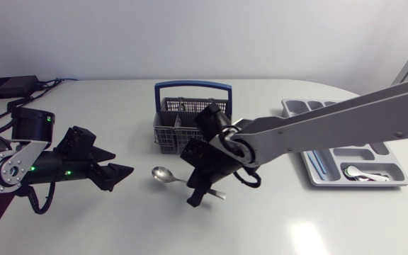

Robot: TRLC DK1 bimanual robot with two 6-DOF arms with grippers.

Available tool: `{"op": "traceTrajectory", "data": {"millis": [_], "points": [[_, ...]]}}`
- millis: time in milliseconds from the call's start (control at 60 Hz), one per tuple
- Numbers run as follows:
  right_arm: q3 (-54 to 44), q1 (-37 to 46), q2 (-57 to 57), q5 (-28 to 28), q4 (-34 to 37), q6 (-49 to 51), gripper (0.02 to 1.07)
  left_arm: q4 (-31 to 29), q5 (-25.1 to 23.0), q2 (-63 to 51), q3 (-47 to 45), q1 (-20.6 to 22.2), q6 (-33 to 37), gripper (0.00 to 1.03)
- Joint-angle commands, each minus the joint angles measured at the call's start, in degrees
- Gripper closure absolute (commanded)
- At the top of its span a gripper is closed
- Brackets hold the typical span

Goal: Unload the cutlery basket into the drawer organizer.

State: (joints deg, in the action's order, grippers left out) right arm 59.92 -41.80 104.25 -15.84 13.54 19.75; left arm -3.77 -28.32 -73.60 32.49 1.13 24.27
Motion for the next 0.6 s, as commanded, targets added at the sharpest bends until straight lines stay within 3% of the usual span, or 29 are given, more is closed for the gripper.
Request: {"op": "traceTrajectory", "data": {"millis": [0, 217, 583], "points": [[-4.5, 2.3, -5.0, -0.8, 0.7, 2.1, 1.01, -1.1, -0.8, 1.2, -0.9, 0.2, 0.9, 0.05], [-14.5, 8.9, -20.5, -2.2, 1.3, 4.4, 1.01, -2.4, -0.7, 2.2, 0.4, 1.9, 0.2, 0.05], [-19.5, 30.7, -39.4, -8.9, 4.5, 7.5, 1.01, -4.4, -0.5, 3.1, 1.8, 2.5, -0.2, 0.05]]}}
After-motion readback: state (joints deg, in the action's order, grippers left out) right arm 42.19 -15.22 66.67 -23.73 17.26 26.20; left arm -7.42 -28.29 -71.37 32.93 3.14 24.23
